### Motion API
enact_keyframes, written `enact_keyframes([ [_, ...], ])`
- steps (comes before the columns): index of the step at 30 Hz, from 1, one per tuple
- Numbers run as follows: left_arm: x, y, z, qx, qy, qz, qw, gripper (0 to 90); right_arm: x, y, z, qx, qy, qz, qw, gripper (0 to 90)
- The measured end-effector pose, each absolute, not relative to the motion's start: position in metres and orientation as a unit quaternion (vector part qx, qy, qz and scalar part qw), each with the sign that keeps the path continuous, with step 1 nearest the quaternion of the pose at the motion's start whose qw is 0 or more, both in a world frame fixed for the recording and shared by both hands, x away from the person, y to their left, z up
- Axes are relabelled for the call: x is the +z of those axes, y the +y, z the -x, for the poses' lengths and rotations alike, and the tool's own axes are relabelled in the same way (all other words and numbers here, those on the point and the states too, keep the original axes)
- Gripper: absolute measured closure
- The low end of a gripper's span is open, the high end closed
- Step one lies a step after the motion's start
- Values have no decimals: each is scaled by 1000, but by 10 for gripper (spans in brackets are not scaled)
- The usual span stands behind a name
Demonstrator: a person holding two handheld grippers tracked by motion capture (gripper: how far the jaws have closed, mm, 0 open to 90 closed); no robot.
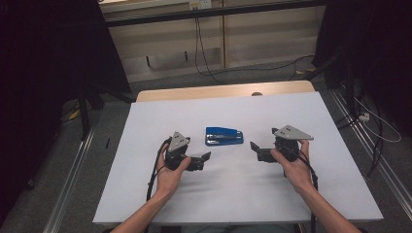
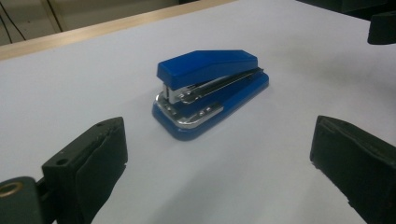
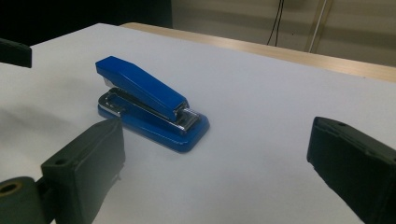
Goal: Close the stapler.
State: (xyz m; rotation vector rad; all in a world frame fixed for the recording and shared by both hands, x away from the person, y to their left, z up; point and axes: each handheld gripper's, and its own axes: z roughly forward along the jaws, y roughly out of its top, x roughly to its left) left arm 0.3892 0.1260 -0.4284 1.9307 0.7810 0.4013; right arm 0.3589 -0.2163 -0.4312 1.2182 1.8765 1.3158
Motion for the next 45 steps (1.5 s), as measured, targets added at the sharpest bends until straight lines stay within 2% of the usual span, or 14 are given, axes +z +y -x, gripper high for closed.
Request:
enact_keyframes([
  [9,-422,153,-379,184,340,-780,493,42,-430,-222,-349,487,687,-458,285,33],
  [11,-422,157,-375,203,337,-777,492,42,-431,-223,-346,489,683,-462,285,33],
  [32,-416,202,-343,219,366,-755,498,40,-429,-247,-306,494,654,-475,320,22],
  [37,-415,211,-333,250,387,-738,492,39,-427,-254,-298,490,648,-481,329,20],
  [39,-414,216,-330,236,385,-744,492,38,-426,-256,-296,491,645,-481,334,20],
  [45,-415,231,-316,244,394,-735,495,36,-426,-267,-288,490,634,-490,344,11],
])
